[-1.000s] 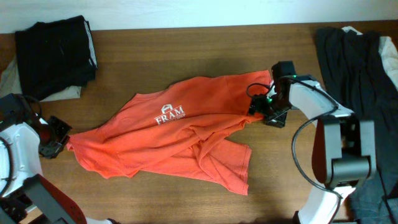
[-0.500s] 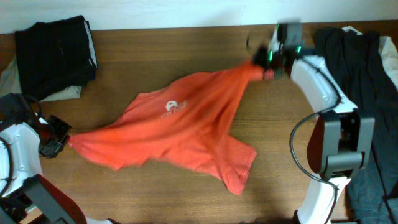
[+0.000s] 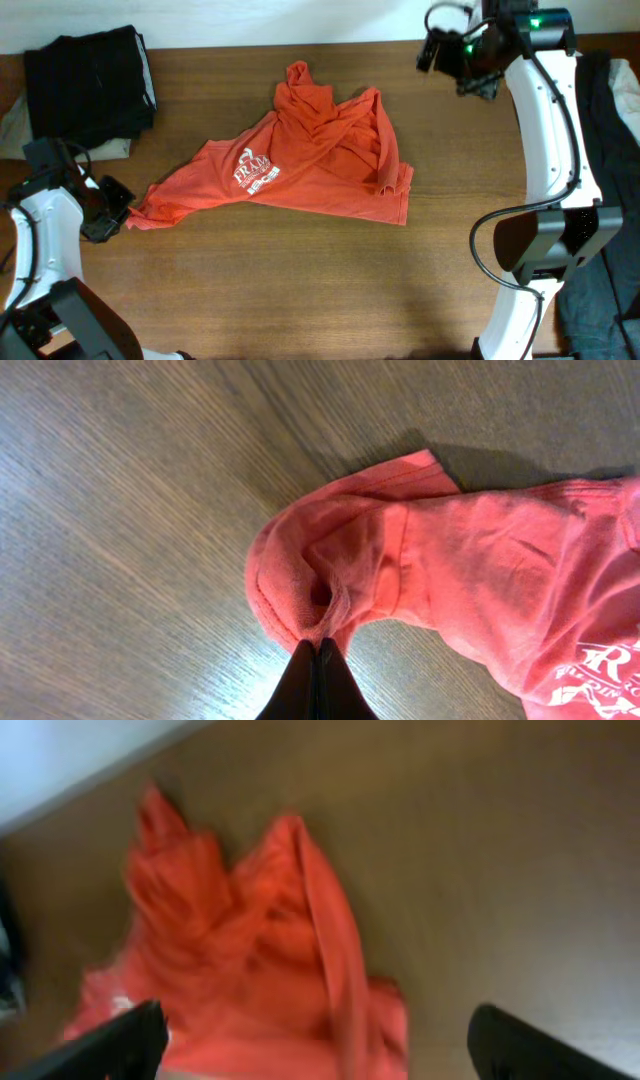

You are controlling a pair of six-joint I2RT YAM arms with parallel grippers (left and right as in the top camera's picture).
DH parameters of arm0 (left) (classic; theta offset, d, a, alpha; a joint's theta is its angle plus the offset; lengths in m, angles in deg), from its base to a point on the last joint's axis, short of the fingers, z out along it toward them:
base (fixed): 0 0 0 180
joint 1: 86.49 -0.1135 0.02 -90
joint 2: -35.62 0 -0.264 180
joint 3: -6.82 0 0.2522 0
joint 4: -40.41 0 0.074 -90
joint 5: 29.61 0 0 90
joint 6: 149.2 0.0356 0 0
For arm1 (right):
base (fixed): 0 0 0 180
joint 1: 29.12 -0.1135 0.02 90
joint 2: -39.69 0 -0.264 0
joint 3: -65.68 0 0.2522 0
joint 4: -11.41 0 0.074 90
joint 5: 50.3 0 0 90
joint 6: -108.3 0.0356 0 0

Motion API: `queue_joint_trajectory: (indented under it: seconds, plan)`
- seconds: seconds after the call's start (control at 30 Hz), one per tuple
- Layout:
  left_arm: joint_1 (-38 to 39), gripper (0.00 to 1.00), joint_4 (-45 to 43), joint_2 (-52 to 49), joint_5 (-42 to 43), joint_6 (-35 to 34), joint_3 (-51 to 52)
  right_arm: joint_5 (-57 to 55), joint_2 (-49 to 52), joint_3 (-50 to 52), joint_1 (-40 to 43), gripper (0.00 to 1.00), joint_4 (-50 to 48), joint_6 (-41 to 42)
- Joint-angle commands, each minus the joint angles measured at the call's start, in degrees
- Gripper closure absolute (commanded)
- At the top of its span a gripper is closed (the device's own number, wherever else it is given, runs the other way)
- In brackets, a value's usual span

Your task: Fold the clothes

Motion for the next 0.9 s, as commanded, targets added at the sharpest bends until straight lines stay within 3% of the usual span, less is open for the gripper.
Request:
queue_joint_trajectory:
  seconds: [0.0, 0.07, 0.2, 0.4, 0.63, 0.73, 0.87]
  plan:
    - [0.2, 1.00, 0.2, 1.1, -0.4, -0.5, -0.9, -6.1, -2.3, -0.2, -1.2, 0.01, 12.0, -2.1]
    - [0.2, 1.00, 0.2, 1.1, -0.4, -0.5, -0.9, -11.3, -3.4, -0.2, -1.6, 0.01, 17.4, 1.9]
    - [0.2, 1.00, 0.9, 1.1, -0.4, -0.5, -0.9, -11.8, -10.8, 2.4, -7.0, 0.01, 17.8, 2.1]
    - [0.2, 1.00, 1.1, 1.1, -0.4, -0.5, -0.9, -19.1, -14.9, 23.6, -19.9, 0.01, 16.1, 6.6]
    - [0.2, 1.00, 1.1, 1.1, -0.4, -0.5, -0.9, -18.8, -14.8, 52.2, -20.5, 0.11, -8.3, 8.7]
    - [0.2, 0.99, 1.0, 1.1, -0.4, -0.5, -0.9, -18.4, -14.8, 59.6, -20.5, 0.37, -20.4, 8.3]
    - [0.2, 1.00, 1.1, 1.1, -0.4, -0.5, -0.9, -15.9, -14.4, 64.4, -20.1, 0.37, -27.2, 8.3]
